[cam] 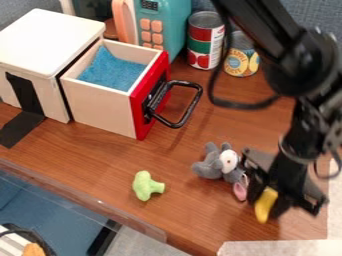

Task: Put the banana inside the drawer

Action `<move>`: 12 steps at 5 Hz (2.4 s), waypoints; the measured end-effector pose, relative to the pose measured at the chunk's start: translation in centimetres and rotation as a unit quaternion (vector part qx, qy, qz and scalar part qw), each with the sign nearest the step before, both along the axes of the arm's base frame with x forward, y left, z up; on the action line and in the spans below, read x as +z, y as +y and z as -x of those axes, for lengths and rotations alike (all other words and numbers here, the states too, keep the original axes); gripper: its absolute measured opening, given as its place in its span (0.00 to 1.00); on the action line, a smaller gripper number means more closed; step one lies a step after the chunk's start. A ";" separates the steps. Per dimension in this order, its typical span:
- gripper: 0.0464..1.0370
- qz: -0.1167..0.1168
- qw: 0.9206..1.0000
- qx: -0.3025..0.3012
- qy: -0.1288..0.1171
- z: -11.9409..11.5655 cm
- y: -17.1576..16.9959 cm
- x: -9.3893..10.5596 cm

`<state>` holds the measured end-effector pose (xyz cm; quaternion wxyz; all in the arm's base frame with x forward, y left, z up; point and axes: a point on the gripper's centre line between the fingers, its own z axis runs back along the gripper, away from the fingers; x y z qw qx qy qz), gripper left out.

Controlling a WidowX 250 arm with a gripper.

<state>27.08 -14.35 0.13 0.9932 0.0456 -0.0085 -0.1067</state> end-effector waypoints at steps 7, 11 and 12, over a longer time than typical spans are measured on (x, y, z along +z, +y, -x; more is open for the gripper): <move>0.30 -0.019 0.894 0.430 -0.123 -5.9 26.1 12.9; 0.94 0.007 0.862 0.501 -0.079 -5.6 27.6 9.4; 0.97 0.016 0.866 0.493 -0.078 -5.7 27.4 9.4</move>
